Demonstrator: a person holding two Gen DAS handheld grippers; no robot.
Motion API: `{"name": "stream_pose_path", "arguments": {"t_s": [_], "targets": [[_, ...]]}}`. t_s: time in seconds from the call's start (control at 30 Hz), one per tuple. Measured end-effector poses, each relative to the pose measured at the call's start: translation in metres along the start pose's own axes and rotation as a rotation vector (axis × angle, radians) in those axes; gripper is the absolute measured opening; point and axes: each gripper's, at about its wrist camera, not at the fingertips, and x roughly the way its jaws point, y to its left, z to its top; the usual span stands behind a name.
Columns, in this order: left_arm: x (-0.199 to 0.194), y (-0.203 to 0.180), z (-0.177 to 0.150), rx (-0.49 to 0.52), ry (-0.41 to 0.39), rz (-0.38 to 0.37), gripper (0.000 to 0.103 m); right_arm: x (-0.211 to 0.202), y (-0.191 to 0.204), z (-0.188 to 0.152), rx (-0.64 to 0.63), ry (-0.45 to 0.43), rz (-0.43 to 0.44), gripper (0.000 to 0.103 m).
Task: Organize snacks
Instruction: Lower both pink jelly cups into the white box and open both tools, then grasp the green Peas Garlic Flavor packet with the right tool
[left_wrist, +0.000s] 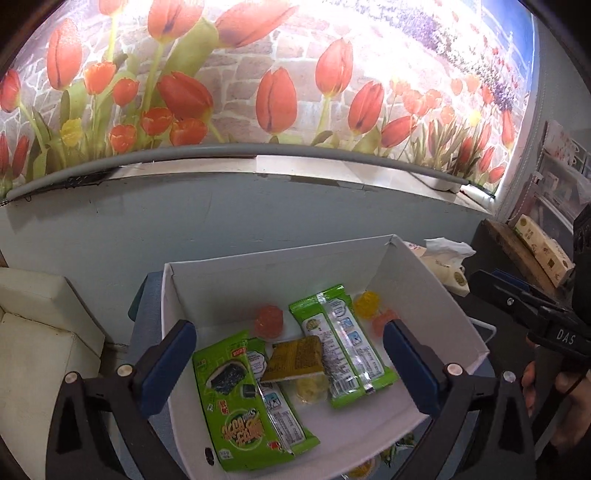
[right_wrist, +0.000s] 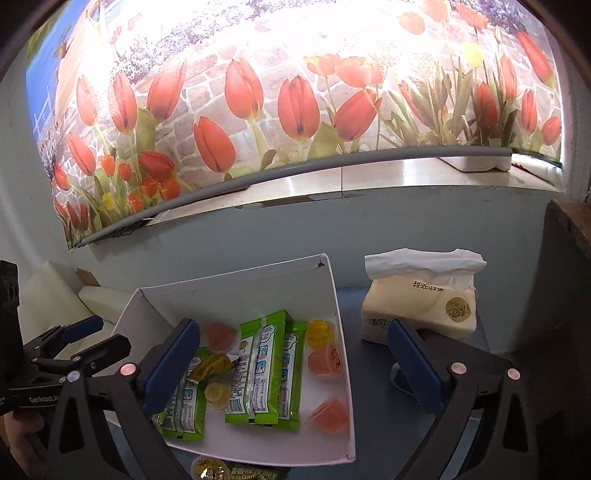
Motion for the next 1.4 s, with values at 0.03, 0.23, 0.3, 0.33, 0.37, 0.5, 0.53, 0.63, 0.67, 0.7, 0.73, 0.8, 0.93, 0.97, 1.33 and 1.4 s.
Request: {"name": "stream_pose_path", "arguments": {"t_s": [0.03,0.23,0.3,0.33,0.37,0.5,0.53,0.63,0.67,0.7,0.73,0.8,0.93,0.97,1.33,1.4], "targets": [[-0.005,-0.001,-0.001,0.001,-0.002,-0.008,0.103,-0.008,0.003,-0.003,-0.006,-0.012,0.007,0.103],[-0.05,-0.018,-0.031,0.066,-0.021,-0.013,0.103,-0.06,0.024,-0.038,-0.057,-0.064,0.053,0.103],[-0.069,-0.024,-0.048,0.078,-0.038,-0.028,0.103,-0.077,0.028,-0.055,-0.04,-0.075,0.066,0.103],[-0.076,-0.027,-0.055,0.085,-0.039,-0.029,0.103,-0.085,0.031,-0.065,-0.041,-0.066,0.083,0.103],[-0.086,-0.03,-0.065,0.091,-0.051,-0.024,0.103,-0.093,0.034,-0.075,-0.044,-0.061,0.094,0.103],[-0.114,-0.038,-0.102,0.096,-0.068,-0.01,0.103,-0.115,0.042,-0.112,-0.067,-0.047,0.071,0.103],[-0.12,-0.039,-0.112,0.09,-0.068,-0.017,0.103,-0.118,0.043,-0.122,-0.071,-0.035,0.057,0.103],[-0.137,-0.041,-0.139,0.077,-0.062,-0.008,0.103,-0.127,0.047,-0.149,-0.088,0.001,0.045,0.103],[-0.141,-0.042,-0.146,0.083,-0.063,0.005,0.103,-0.129,0.048,-0.157,-0.092,0.015,0.047,0.103],[-0.146,-0.044,-0.158,0.098,-0.064,0.028,0.103,-0.13,0.05,-0.167,-0.105,0.041,0.053,0.103],[-0.15,-0.045,-0.167,0.105,-0.062,0.034,0.103,-0.131,0.052,-0.177,-0.118,0.059,0.053,0.103],[-0.154,-0.045,-0.183,0.092,-0.041,0.027,0.103,-0.129,0.057,-0.192,-0.148,0.076,0.04,0.103],[-0.159,-0.043,-0.21,0.055,-0.004,0.009,0.103,-0.12,0.062,-0.212,-0.183,0.103,-0.001,0.103],[-0.16,-0.043,-0.215,0.054,0.005,0.005,0.103,-0.116,0.062,-0.215,-0.172,0.114,0.007,0.103],[-0.171,-0.026,-0.232,-0.025,0.009,-0.014,0.103,-0.065,0.062,-0.21,-0.156,0.159,-0.033,0.103],[-0.172,-0.024,-0.233,-0.02,0.009,-0.01,0.103,-0.052,0.061,-0.204,-0.162,0.158,-0.03,0.103]]}}
